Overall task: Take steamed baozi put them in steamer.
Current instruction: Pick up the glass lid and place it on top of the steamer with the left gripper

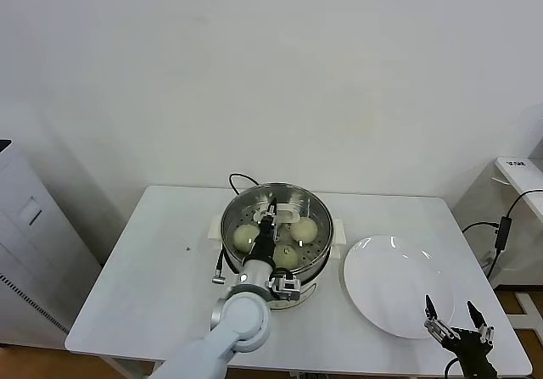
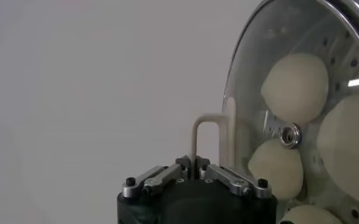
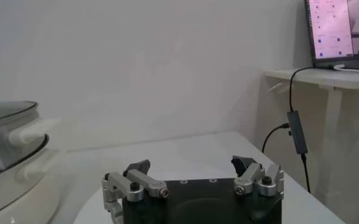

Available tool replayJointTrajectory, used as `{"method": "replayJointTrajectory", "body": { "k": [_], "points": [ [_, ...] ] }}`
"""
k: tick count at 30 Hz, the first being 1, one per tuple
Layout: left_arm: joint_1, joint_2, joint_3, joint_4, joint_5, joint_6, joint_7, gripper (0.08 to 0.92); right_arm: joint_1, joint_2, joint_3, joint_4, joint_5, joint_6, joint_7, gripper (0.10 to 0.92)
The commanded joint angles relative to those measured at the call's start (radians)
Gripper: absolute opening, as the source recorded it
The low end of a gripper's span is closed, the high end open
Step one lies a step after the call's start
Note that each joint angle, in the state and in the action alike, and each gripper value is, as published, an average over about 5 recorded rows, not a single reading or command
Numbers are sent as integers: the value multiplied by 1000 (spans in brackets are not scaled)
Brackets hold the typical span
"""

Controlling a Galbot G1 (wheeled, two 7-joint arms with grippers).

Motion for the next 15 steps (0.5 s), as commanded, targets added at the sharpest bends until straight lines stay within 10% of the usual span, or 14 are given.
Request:
{"method": "replayJointTrajectory", "body": {
  "k": [1, 15],
  "points": [
    [2, 1, -6, 5, -1, -3, -6, 117, 2, -1, 1, 1, 2, 1, -1, 823],
    [64, 136, -14, -235, -324, 30, -67, 382, 28, -18, -19, -4, 2, -13, -5, 823]
  ]
}}
